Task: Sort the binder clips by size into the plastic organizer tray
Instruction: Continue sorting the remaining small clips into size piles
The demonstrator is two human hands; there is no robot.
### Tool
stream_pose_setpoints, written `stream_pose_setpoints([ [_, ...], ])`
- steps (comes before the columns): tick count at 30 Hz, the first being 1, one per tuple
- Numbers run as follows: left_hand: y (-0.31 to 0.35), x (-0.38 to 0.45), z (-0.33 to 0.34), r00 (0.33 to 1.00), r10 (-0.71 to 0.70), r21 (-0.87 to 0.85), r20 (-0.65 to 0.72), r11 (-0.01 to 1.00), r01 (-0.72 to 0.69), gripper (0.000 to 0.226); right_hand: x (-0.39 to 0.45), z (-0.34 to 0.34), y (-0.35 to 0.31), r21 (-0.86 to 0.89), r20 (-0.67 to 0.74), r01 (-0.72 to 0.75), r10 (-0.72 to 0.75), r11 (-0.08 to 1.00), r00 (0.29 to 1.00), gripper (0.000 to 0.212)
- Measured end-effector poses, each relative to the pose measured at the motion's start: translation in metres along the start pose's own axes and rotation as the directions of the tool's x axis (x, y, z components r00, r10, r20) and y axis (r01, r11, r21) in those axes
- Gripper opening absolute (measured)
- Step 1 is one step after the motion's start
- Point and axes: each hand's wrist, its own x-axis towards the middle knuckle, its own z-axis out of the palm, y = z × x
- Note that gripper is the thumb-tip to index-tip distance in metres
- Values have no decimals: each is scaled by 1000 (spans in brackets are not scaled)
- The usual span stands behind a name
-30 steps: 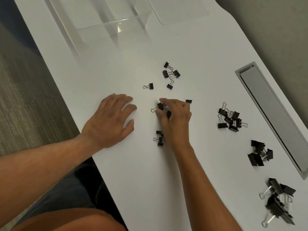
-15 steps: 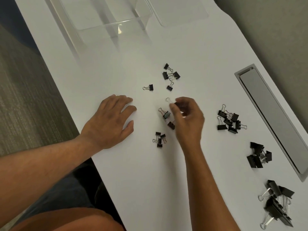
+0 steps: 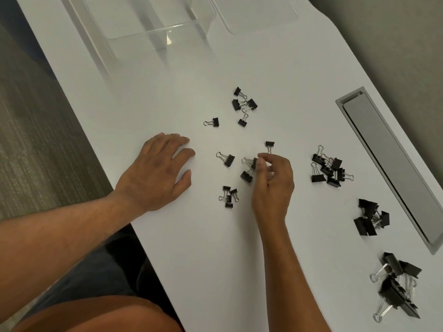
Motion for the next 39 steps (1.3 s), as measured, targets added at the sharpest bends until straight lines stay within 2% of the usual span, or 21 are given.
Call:
stream_pose_setpoints([
  [2,-1,0,1,1000,-3,1,0,1000,3,40,-3,4,5,-116,119,164,-150,980,981,29],
  [4,-1,0,1,1000,-2,1,0,1000,2,40,-4,11,12,-166,290,340,-283,926,914,38],
  [7,-1,0,1,1000,3,1,-8,1000,-3,40,1,22,19,-159,412,500,-403,851,817,34],
  [11,0,0,1,1000,3,-3,-26,1000,-3,39,12,19,27,-94,345,448,-393,889,852,32],
  [14,1,0,0,1000,2,-1,-28,1000,-2,39,15,17,24,-57,266,387,-360,920,894,24],
  [16,1,0,0,1000,0,0,-24,1000,0,39,15,16,21,-7,261,352,-338,936,904,19],
  [18,2,0,-1,1000,-1,-2,-21,1000,1,40,15,13,17,92,257,253,-268,963,928,19],
  [20,1,0,-1,1000,-1,-3,-23,1000,1,39,17,5,14,199,230,92,-137,976,963,26],
  [22,2,0,0,1000,2,-2,-23,1000,-2,39,18,-6,15,233,165,14,-54,972,985,37],
  [24,2,0,0,1000,1,-6,-17,1000,-1,39,16,-16,19,178,95,46,-64,983,993,41],
  [26,1,1,-1,1000,0,-5,-13,1000,0,39,9,-23,23,42,64,103,-106,994,992,29],
  [28,1,0,0,1000,4,-2,-17,1000,-4,38,2,-26,24,-27,78,83,-81,996,994,20],
  [31,2,0,0,999,9,-8,-31,1000,-9,38,-2,-25,20,12,93,19,-20,1000,995,23],
  [36,1,0,1,999,6,-17,-39,1000,-6,38,10,-2,3,53,92,-6,1,999,996,23],
  [39,1,0,3,999,2,-19,-44,1000,-3,38,16,7,-4,18,132,75,-77,997,988,31],
])
